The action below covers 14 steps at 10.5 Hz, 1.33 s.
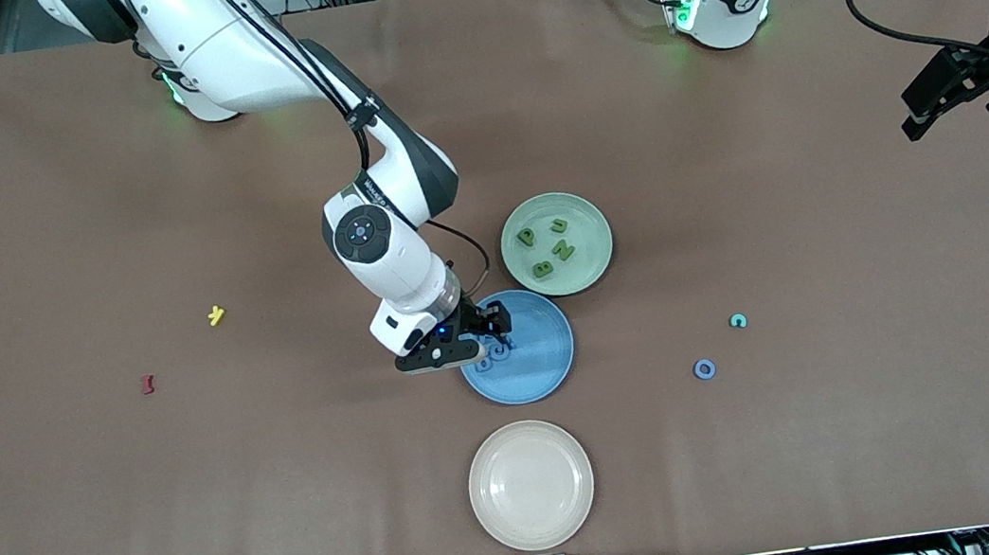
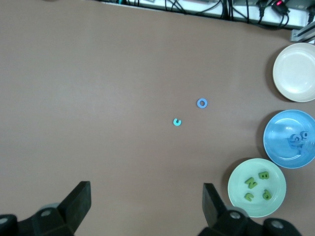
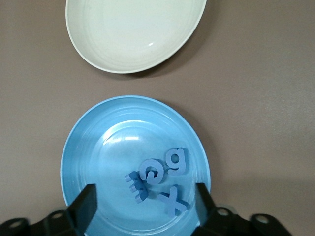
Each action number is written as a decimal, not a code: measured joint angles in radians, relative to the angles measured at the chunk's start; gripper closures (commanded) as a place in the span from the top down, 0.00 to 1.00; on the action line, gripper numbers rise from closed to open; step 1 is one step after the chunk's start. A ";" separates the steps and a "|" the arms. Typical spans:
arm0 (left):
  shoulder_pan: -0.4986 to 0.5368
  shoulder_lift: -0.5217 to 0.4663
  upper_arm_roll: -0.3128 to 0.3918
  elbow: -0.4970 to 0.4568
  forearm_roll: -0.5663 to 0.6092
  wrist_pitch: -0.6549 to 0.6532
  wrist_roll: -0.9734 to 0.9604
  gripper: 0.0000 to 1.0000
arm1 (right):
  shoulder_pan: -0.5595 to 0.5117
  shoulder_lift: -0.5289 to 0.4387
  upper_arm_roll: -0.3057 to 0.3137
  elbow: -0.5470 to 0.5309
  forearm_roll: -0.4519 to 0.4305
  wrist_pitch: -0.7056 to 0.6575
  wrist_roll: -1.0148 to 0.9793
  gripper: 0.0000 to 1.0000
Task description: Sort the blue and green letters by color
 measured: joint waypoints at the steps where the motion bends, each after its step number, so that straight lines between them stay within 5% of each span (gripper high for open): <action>1: -0.001 -0.002 -0.002 0.010 0.003 0.000 0.003 1.00 | 0.000 0.000 -0.001 0.001 -0.001 0.000 0.000 1.00; 6: 0.002 -0.005 0.000 0.014 0.006 -0.022 0.116 1.00 | -0.061 0.005 -0.019 0.002 -0.004 -0.037 -0.141 1.00; 14: 0.002 -0.005 -0.001 0.015 0.008 -0.102 0.117 1.00 | -0.363 -0.032 -0.060 0.037 -0.005 -0.341 -0.574 1.00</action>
